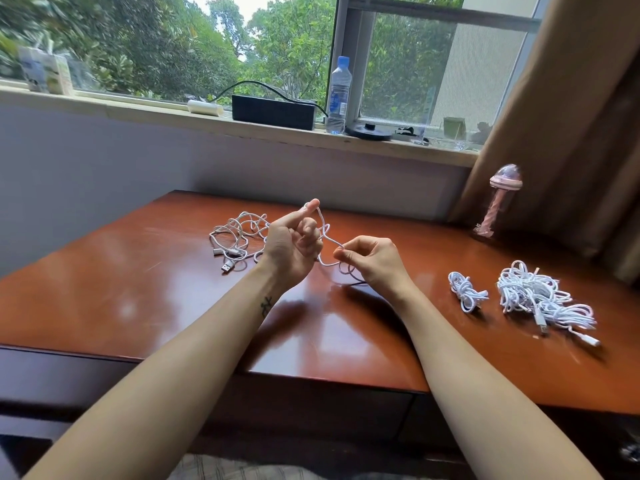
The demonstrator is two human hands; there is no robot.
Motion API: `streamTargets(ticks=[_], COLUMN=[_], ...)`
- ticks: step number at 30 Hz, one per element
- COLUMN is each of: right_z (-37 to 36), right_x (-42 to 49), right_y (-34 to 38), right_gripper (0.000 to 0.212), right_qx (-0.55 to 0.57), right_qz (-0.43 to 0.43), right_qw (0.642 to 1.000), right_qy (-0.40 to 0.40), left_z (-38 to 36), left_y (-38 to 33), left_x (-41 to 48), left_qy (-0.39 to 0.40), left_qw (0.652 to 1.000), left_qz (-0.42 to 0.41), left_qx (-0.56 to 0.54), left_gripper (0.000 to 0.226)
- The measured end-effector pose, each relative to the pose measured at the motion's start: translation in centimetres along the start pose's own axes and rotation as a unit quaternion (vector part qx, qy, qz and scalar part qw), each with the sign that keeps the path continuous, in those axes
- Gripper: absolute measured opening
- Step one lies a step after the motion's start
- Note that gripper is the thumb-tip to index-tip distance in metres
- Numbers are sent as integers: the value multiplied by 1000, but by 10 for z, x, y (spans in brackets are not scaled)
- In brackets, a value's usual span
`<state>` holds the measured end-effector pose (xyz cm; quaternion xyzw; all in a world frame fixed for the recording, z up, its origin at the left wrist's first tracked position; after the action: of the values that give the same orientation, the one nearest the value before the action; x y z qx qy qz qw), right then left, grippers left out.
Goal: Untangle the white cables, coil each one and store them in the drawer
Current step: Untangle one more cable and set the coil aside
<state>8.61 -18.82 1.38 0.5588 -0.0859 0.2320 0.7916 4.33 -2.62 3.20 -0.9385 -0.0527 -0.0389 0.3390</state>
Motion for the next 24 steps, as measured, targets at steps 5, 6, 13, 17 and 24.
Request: streamTargets(ticks=[5, 6, 13, 17, 24], right_z=[-6, -7, -12, -19, -21], right_x=[-1, -1, 2, -3, -8], right_y=[4, 5, 10, 19, 26], right_gripper=[16, 20, 24, 25, 27], right_qx=[-72, -87, -186, -257, -320], right_qz=[21, 29, 68, 88, 112], right_qw=[997, 996, 980, 962, 940], right_qy=[14, 16, 12, 1, -31], left_z=[-1, -2, -4, -2, -9], left_y=[1, 1, -3, -4, -3], left_x=[0, 0, 3, 6, 0], left_qy=[33, 37, 35, 42, 65], left_qw=[999, 999, 997, 997, 986], left_qz=[24, 22, 6, -4, -73], left_qx=[-19, -27, -65, -70, 134], left_gripper=[26, 27, 27, 31, 18])
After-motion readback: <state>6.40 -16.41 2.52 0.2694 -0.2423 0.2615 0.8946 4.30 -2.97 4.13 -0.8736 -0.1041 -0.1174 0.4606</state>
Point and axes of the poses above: each hand's wrist, its own x-axis towards the middle knuckle, its own z-axis out of the back of the hand, y = z × x, the point moved 4 cm from there along x, towards the middle knuckle, and after that the axes turned 2 degrees about -z, right-handed, at the moved point
